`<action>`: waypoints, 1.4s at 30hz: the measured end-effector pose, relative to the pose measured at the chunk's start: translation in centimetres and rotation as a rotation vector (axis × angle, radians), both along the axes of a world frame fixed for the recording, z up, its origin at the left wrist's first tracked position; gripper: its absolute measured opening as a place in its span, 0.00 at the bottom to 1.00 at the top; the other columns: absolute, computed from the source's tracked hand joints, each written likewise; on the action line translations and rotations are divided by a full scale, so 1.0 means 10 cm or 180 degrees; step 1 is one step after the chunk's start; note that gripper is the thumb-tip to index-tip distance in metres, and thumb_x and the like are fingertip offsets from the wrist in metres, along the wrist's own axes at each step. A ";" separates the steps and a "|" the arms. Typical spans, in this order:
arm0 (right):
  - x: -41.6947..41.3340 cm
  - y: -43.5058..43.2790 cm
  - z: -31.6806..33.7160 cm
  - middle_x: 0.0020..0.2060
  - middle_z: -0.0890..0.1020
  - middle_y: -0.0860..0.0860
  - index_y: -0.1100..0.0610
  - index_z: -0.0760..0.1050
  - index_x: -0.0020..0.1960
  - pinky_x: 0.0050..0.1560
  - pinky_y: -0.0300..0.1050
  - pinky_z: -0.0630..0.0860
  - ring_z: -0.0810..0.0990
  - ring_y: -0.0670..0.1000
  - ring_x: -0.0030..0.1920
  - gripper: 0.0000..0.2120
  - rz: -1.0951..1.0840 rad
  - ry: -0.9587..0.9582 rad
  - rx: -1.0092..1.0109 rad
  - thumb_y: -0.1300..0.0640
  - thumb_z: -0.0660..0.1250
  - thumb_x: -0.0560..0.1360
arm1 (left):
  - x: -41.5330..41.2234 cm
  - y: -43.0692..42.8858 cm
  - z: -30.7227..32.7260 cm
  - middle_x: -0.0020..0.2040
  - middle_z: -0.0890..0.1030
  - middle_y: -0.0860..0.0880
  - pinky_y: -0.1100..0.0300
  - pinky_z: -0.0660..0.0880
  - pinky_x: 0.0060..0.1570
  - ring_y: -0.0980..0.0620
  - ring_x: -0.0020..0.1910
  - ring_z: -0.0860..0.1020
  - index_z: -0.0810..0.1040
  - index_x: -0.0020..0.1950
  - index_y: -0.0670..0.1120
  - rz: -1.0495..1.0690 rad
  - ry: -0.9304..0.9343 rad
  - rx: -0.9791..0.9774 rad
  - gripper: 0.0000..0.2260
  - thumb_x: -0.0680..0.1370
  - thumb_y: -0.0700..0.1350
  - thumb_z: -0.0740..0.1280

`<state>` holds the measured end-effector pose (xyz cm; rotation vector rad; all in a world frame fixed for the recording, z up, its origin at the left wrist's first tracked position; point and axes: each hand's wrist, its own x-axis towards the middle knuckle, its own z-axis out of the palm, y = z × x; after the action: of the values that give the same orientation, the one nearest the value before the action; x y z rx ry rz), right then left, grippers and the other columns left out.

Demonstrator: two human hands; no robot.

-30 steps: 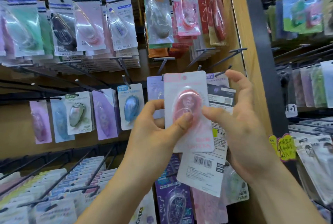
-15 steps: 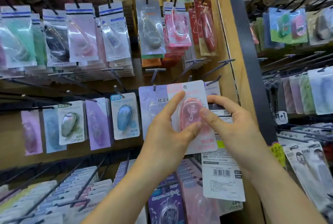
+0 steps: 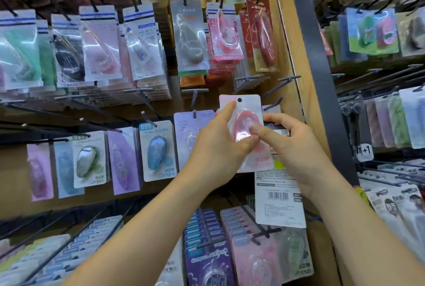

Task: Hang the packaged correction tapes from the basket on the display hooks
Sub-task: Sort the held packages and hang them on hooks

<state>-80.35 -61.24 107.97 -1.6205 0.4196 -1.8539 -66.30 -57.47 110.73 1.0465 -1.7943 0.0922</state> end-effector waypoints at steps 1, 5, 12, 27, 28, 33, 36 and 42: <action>0.00 0.00 0.01 0.46 0.86 0.50 0.54 0.80 0.57 0.34 0.38 0.79 0.86 0.50 0.42 0.13 0.0002 -0.0009 0.0003 0.56 0.74 0.73 | 0.00 0.00 0.01 0.76 0.67 0.53 0.58 0.66 0.70 0.53 0.73 0.66 0.58 0.79 0.55 0.0036 -0.0026 -0.0008 0.35 0.76 0.52 0.71; -0.03 0.01 0.06 0.46 0.86 0.52 0.56 0.80 0.57 0.33 0.38 0.79 0.86 0.47 0.39 0.13 -0.0055 -0.0054 0.0003 0.57 0.74 0.73 | -0.01 0.05 0.04 0.74 0.70 0.53 0.50 0.71 0.67 0.51 0.71 0.70 0.57 0.80 0.54 0.0087 -0.0134 0.0055 0.35 0.76 0.56 0.70; -0.11 -0.04 0.14 0.47 0.86 0.54 0.50 0.81 0.52 0.37 0.47 0.80 0.86 0.56 0.42 0.09 -0.0228 -0.0138 0.0120 0.56 0.75 0.72 | -0.01 0.30 0.04 0.38 0.77 0.54 0.49 0.76 0.48 0.51 0.44 0.78 0.75 0.65 0.52 0.1001 -0.1096 -0.0352 0.23 0.76 0.64 0.63; -0.13 0.07 -0.14 0.41 0.87 0.47 0.42 0.77 0.59 0.34 0.42 0.80 0.85 0.50 0.37 0.13 0.0361 0.0506 0.0514 0.57 0.65 0.79 | 0.09 0.22 0.00 0.34 0.85 0.45 0.60 0.82 0.39 0.51 0.31 0.84 0.75 0.69 0.45 -0.0273 0.0871 0.0505 0.22 0.76 0.32 0.67; -0.12 0.08 -0.17 0.41 0.87 0.51 0.43 0.77 0.60 0.33 0.44 0.80 0.85 0.52 0.35 0.15 0.0485 0.0492 0.0610 0.60 0.66 0.78 | 0.11 0.21 0.02 0.35 0.85 0.45 0.61 0.82 0.38 0.52 0.31 0.84 0.76 0.68 0.45 -0.0185 0.0799 0.0524 0.21 0.77 0.32 0.65; -0.02 0.03 -0.21 0.44 0.85 0.55 0.42 0.75 0.57 0.30 0.45 0.79 0.85 0.53 0.35 0.16 0.0175 0.0377 0.0741 0.62 0.68 0.77 | 0.17 0.16 0.21 0.50 0.83 0.53 0.59 0.76 0.55 0.54 0.46 0.78 0.81 0.63 0.53 0.1255 -0.0842 -0.0632 0.13 0.79 0.46 0.66; 0.03 -0.03 -0.24 0.44 0.85 0.57 0.46 0.73 0.57 0.33 0.45 0.78 0.84 0.54 0.37 0.15 -0.0187 0.0398 0.0750 0.62 0.68 0.76 | 0.10 0.07 0.33 0.63 0.77 0.52 0.57 0.68 0.58 0.49 0.61 0.72 0.69 0.73 0.53 0.1482 -0.1685 -0.1129 0.23 0.79 0.56 0.65; 0.05 -0.20 -0.23 0.41 0.83 0.52 0.52 0.73 0.52 0.31 0.38 0.73 0.81 0.48 0.34 0.06 -0.0651 0.0886 0.0858 0.57 0.69 0.76 | 0.03 -0.18 0.43 0.58 0.79 0.48 0.52 0.75 0.50 0.47 0.55 0.72 0.53 0.77 0.50 0.1738 -0.2361 -0.0975 0.41 0.72 0.58 0.73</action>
<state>-79.86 -63.20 105.65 -1.6995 0.9456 -1.6294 -66.05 -59.25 115.02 1.3459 -1.9719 1.1817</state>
